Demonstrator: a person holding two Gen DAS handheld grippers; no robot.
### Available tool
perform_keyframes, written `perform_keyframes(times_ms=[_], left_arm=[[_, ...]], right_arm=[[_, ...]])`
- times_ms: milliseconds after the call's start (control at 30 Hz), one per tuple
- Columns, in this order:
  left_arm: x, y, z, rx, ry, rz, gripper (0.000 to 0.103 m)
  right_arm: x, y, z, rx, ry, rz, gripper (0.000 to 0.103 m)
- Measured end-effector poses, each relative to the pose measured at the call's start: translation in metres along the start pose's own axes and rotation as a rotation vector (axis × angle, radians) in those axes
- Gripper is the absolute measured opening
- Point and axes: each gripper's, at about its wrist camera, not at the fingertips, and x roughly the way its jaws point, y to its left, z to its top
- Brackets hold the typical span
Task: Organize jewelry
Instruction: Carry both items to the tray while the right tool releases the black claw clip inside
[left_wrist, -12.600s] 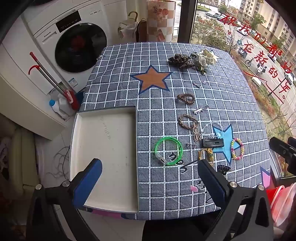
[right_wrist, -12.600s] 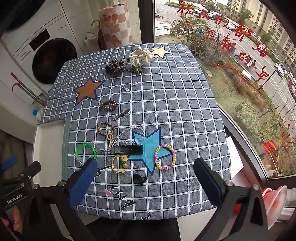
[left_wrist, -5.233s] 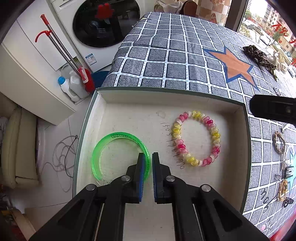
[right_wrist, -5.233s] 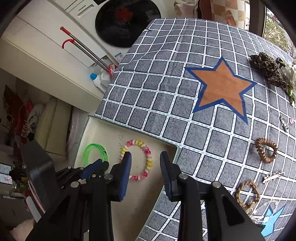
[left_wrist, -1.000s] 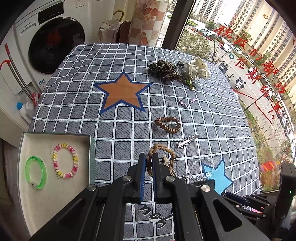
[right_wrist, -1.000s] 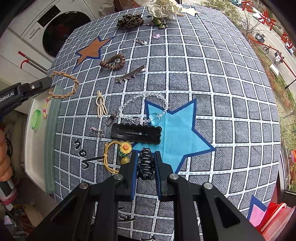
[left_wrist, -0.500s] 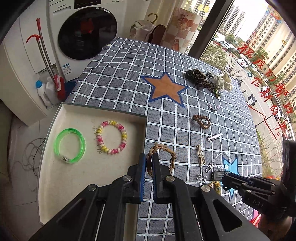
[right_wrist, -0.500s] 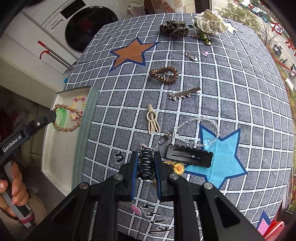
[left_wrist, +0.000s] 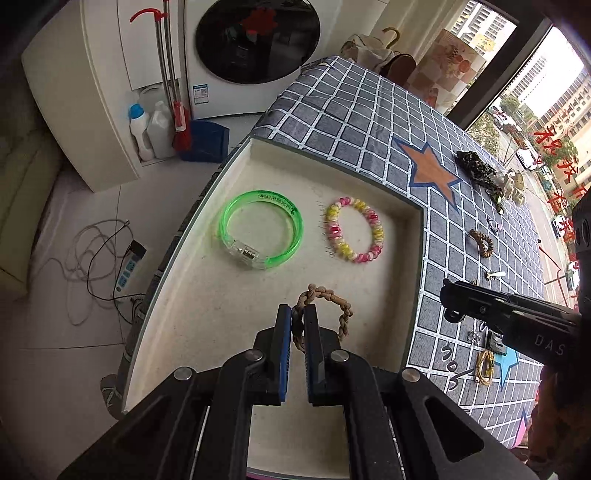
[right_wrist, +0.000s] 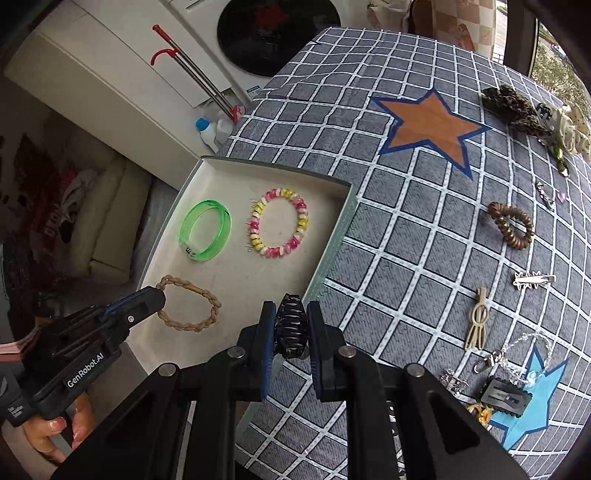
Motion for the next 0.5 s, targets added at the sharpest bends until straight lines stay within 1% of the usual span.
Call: perform_keyframes(times_ms=[133,233,367,500], left_arm=[[0.015,0.018,-0.005,-0.035,0.021,0.027,0.013],[0.025,0.029,-0.005,-0.064,0.028,0.033,0.013],[0.039,0.036,-0.002,-0.078,0.034,0.049,0.013],[0.049,0.037,0.005,-0.086,0.035,0.055,0.013]], right_arm=[[0.028,0.020,0.011,-0.038,0.033,0.013,0.018],[0.050,0.030,0.017,-0.050,0.060,0.029,0.018],[0.077,0.039,0.023,-0.061,0.087,0.039,0.018],[0.097,0.042,0.028,-0.075,0.097,0.022,0.018]])
